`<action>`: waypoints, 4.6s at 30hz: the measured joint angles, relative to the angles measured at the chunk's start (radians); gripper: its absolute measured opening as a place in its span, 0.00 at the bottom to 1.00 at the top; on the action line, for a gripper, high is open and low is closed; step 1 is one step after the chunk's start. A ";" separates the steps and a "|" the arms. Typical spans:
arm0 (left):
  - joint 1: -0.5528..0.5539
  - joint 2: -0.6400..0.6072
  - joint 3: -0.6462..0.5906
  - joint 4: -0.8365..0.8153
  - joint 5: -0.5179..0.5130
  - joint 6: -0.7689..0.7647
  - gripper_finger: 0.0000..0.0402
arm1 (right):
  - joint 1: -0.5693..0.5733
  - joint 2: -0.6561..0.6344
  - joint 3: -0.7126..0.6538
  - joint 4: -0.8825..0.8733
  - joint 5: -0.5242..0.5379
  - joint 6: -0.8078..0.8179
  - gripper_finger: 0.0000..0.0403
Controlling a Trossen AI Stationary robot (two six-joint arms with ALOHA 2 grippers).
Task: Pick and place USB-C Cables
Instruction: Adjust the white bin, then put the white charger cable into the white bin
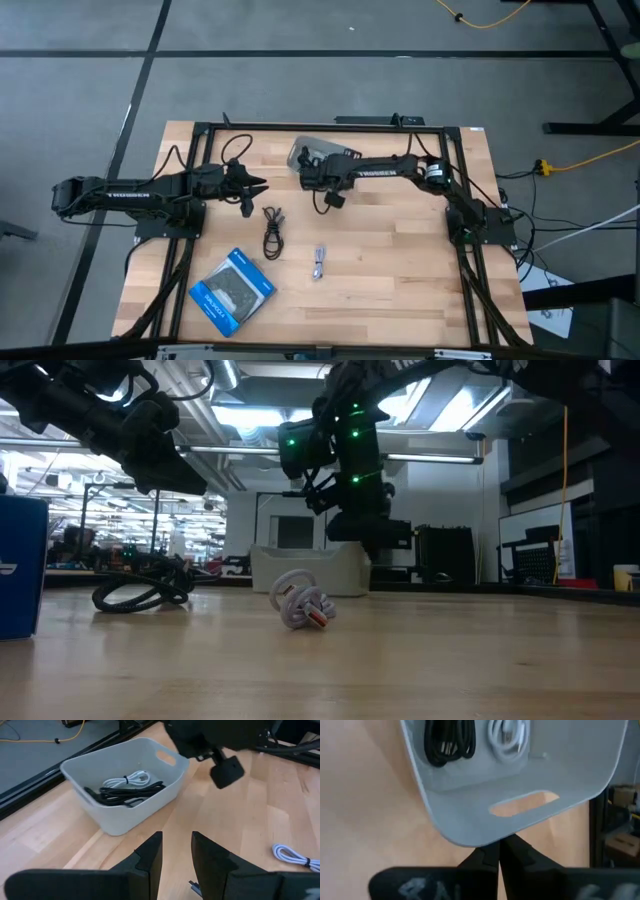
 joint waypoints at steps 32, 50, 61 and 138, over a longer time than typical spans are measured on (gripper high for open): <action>0.000 0.000 0.000 0.000 -0.001 0.007 0.24 | -0.184 -0.001 0.226 0.090 -0.213 -0.148 0.01; 0.000 0.000 0.000 -0.020 -0.001 0.007 0.24 | -0.038 0.001 0.124 0.225 -0.562 -0.230 0.01; 0.000 0.000 0.000 -0.021 -0.001 0.007 0.24 | -0.131 0.001 0.073 0.345 -0.484 -0.229 0.01; 0.000 0.000 0.000 -0.023 -0.054 0.005 0.24 | 0.428 0.000 0.140 0.241 -0.652 -0.331 0.35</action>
